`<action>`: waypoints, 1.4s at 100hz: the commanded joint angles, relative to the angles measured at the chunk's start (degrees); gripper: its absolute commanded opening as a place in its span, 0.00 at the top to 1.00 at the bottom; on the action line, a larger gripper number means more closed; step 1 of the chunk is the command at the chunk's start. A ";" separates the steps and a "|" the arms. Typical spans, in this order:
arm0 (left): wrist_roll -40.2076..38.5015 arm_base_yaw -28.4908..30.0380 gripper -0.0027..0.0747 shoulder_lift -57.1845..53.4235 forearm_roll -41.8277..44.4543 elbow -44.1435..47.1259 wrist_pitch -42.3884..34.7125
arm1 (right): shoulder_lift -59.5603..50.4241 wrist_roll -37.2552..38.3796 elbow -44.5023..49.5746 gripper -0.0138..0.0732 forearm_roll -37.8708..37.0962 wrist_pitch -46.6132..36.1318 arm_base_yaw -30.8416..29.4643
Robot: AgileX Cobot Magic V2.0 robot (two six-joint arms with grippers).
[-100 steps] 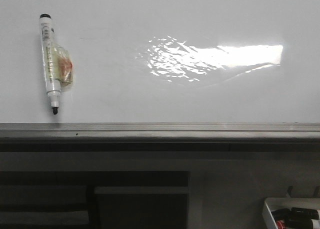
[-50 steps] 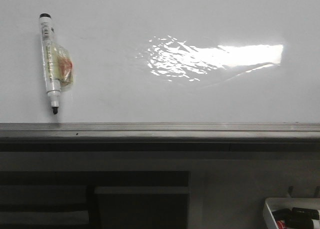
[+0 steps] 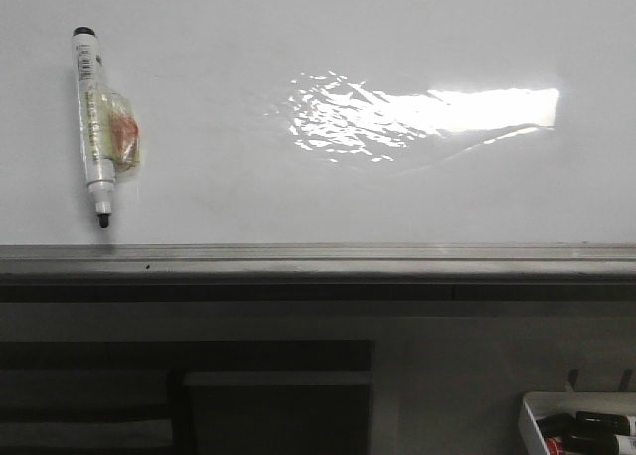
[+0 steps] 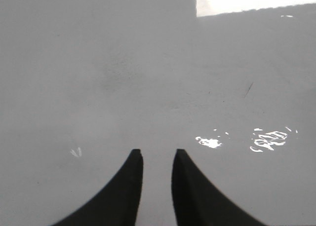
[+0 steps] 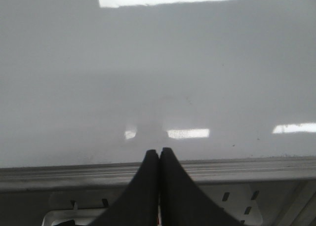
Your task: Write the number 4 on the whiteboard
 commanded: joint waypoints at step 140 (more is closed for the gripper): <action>-0.30 -42.31 0.38 39.84 -25.82 -0.27 -37.77 | 2.06 -0.09 -2.21 0.91 0.63 -6.31 -0.19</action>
